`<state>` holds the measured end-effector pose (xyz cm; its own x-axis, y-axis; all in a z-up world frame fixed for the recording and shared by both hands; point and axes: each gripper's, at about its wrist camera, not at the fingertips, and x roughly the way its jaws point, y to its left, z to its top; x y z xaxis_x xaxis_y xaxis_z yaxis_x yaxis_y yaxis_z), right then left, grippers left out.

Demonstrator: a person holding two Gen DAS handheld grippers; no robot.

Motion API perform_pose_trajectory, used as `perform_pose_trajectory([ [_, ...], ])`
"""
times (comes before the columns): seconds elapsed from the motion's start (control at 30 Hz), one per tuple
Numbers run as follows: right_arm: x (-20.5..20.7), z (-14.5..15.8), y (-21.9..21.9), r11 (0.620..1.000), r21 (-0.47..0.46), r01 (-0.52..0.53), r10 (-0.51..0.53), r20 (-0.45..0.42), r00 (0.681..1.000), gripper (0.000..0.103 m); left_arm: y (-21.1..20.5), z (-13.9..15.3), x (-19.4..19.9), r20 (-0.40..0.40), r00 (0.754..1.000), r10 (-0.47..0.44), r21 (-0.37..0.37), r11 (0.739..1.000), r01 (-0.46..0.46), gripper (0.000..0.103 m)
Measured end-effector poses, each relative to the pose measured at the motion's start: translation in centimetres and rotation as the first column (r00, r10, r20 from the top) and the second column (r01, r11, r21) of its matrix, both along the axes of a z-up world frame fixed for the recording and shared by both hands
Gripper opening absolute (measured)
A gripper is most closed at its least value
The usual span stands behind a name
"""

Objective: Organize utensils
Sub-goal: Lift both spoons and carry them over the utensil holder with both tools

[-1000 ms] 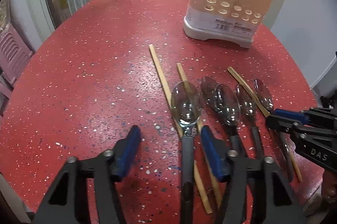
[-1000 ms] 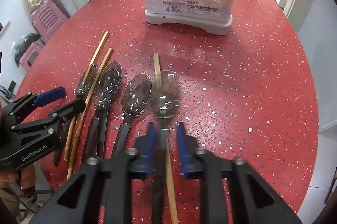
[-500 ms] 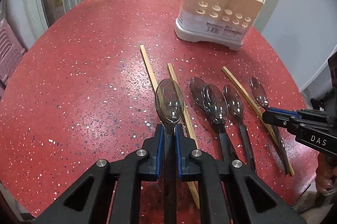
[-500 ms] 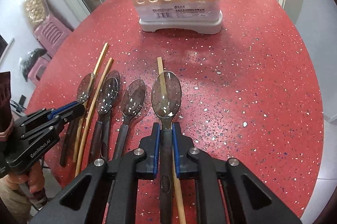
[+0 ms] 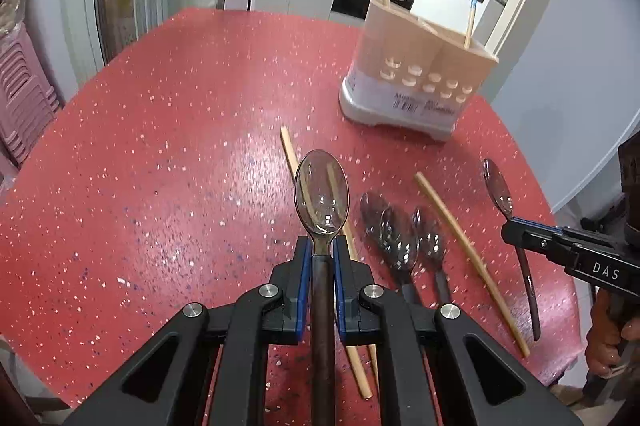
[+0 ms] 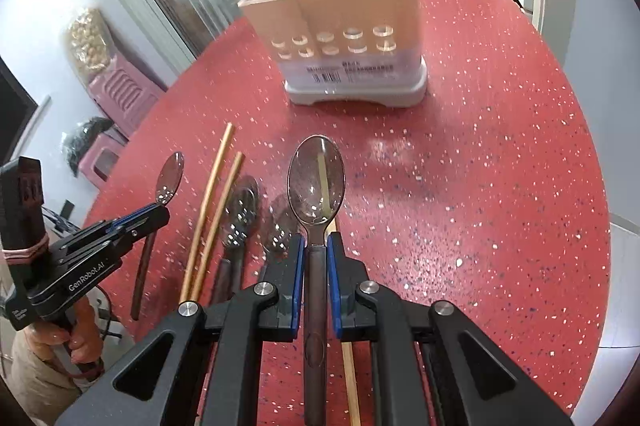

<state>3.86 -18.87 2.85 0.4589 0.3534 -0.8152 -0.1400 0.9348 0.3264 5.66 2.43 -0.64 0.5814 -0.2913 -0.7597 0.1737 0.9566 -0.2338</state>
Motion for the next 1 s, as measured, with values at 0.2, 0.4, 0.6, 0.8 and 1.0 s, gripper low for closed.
perform_pose_trajectory([
  [0.2, 0.6, 1.9, -0.4, 0.999, 0.039, 0.009, -0.011, 0.032, 0.999, 0.012, 0.2, 2.1, 0.6, 0.04, 0.999, 0.012, -0.023, 1.0, -0.012, 0.036],
  [0.4, 1.8, 3.8, -1.4, 0.997, 0.07, 0.027, -0.032, 0.07, 0.997, 0.012, 0.3, 4.2, 2.2, 0.081, 0.996, 0.02, -0.058, 0.998, -0.015, 0.036],
  [0.6, 3.2, 5.6, -2.2, 0.997, 0.067, 0.03, -0.037, 0.107, 0.994, 0.012, -0.4, 6.5, 4.0, 0.124, 0.992, 0.004, -0.077, 0.997, 0.006, 0.036],
  [0.8, 5.0, 7.8, -2.7, 0.998, 0.053, 0.027, -0.035, 0.161, 0.986, 0.012, -1.8, 9.0, 6.3, 0.183, 0.983, -0.011, -0.083, 0.996, 0.026, 0.036],
  [1.0, 7.9, 10.2, -3.0, 0.999, 0.035, 0.029, -0.036, 0.227, 0.973, 0.012, -3.2, 11.3, 9.2, 0.238, 0.971, -0.013, -0.095, 0.995, 0.037, 0.036],
])
